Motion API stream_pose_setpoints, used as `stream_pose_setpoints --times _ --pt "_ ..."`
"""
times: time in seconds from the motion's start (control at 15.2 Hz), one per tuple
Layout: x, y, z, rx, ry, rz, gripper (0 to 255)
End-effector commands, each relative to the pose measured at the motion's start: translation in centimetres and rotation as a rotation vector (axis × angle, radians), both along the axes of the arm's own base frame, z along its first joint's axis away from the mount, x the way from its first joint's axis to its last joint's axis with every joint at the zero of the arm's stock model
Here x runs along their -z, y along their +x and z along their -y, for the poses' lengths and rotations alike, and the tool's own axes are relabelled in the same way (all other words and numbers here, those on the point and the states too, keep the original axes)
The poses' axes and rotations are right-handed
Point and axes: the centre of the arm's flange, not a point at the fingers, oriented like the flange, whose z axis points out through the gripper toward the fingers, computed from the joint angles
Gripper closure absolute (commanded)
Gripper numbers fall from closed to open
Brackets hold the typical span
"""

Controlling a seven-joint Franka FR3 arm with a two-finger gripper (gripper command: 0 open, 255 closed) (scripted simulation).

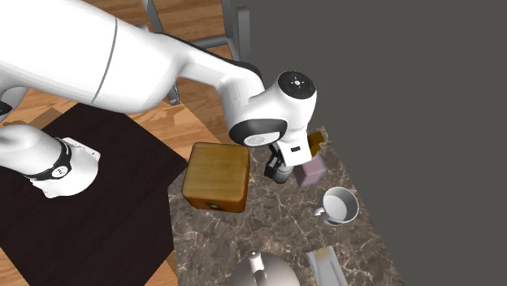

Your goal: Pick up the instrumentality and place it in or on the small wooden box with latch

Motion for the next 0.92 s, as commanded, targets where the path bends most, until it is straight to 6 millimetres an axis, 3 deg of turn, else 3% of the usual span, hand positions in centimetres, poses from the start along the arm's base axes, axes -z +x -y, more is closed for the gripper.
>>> stream_pose_setpoints --times 0.0,0.33,0.4,0.86 --pt "0.2 0.02 -0.01 0.0 0.0 0.0 0" --pt "0.19 0.02 -0.01 0.0 0.0 0.0 0" --pt "0.19 0.02 -0.01 0.0 0.0 0.0 255" --pt "0.16 0.02 0.01 0.0 0.0 0.0 255"
